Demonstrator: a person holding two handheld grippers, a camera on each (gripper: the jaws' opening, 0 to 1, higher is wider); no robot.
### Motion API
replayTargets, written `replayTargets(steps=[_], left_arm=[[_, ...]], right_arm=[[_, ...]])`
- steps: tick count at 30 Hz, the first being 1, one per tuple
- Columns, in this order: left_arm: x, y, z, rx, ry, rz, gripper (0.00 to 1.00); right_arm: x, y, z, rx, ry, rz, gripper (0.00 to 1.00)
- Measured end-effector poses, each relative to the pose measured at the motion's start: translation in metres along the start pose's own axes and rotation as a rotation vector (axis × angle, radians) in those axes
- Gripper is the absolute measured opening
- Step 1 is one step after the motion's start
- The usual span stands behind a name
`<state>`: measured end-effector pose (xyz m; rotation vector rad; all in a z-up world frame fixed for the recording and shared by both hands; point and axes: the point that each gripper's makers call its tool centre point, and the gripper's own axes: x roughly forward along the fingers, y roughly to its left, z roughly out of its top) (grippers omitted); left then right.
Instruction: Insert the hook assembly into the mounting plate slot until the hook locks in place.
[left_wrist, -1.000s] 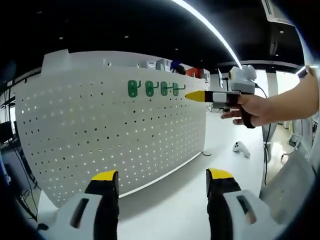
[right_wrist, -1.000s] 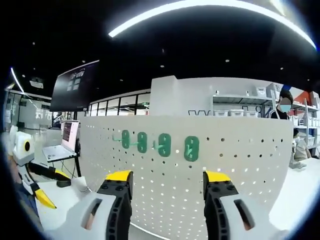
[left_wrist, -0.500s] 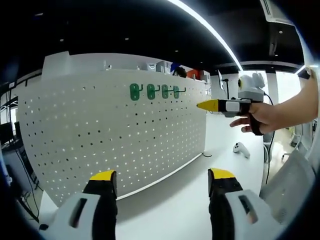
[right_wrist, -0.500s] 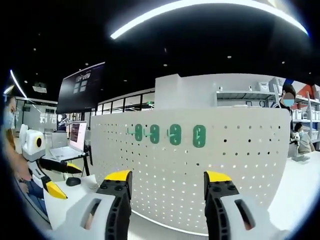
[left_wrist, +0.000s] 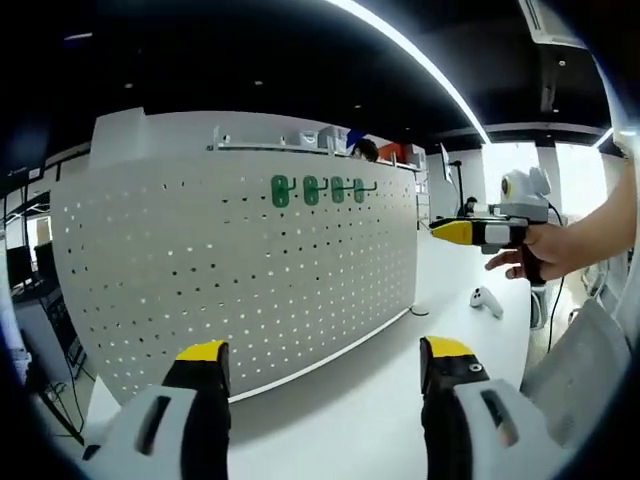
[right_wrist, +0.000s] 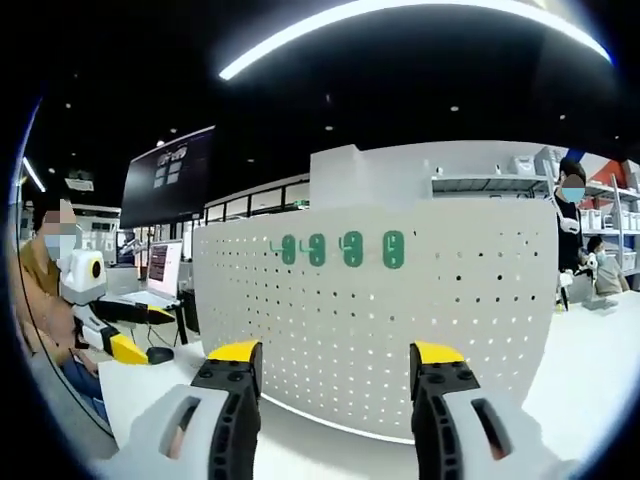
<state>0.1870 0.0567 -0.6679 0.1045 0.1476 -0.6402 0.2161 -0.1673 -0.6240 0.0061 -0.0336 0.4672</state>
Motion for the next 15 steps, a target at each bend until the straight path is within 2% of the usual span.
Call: replayTargets(steps=[7,15], left_arm=[[-0.007,0.003,0.0,-0.003,-0.005,0.012,0.83],[-0.017,0.004,-0.004,-0.009,-0.003,0.018,0.84]], right_arm=[[-0.017,0.002,-0.004,0.017,0.005,-0.005,0.59],[-0.034,0.004,-0.017,0.023,0.027,-0.006,0.6]])
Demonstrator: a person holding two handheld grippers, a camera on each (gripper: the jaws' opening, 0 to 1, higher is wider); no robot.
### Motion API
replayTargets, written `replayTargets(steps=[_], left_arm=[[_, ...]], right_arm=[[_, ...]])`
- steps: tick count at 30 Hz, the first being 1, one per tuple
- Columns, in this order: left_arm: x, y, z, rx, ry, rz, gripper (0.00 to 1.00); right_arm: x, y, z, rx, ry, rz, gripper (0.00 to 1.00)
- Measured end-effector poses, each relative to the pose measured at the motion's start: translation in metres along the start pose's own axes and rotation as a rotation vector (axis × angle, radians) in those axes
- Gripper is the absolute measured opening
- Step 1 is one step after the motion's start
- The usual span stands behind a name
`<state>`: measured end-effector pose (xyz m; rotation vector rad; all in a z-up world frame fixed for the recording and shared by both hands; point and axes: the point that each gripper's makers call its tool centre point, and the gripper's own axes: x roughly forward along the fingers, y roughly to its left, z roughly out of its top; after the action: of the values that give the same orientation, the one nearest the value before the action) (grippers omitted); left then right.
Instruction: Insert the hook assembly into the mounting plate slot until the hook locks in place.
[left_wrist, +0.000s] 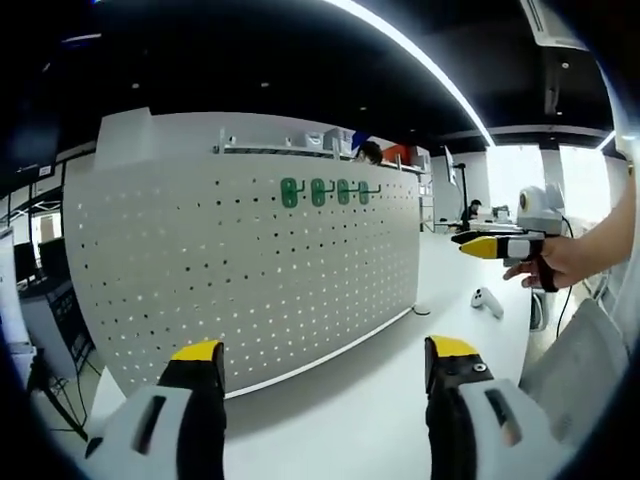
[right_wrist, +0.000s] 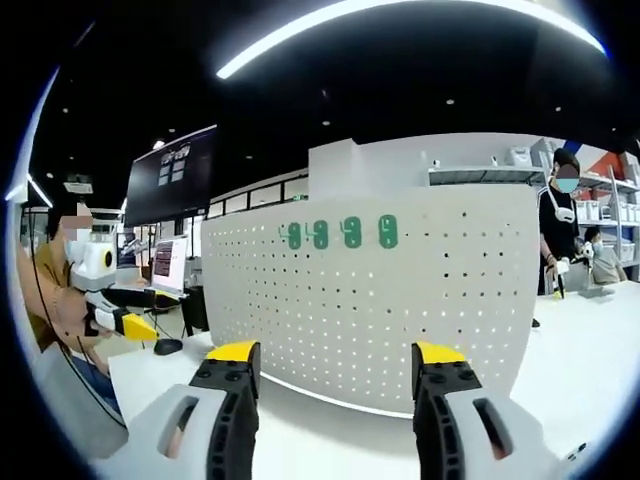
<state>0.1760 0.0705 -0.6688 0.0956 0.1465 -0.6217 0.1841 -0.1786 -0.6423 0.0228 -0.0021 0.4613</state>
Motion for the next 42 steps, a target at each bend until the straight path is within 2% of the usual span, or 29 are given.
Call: replayTargets(steps=[21,32,42], left_arm=[[-0.024,0.008,-0.024,-0.018,0.022,0.017,0.92],[-0.039,0.015,-0.038,-0.033,0.042,0.034,0.94],[-0.042,0.011,-0.044,-0.05,0.045,0.038,0.94]], right_arm=[[-0.037,-0.009,-0.025,0.005,0.041,-0.021,0.62],[-0.045,-0.007,-0.034,0.027,0.047,-0.036,0.62],[-0.049,-0.007,-0.038,0.037,0.052,-0.038,0.61]])
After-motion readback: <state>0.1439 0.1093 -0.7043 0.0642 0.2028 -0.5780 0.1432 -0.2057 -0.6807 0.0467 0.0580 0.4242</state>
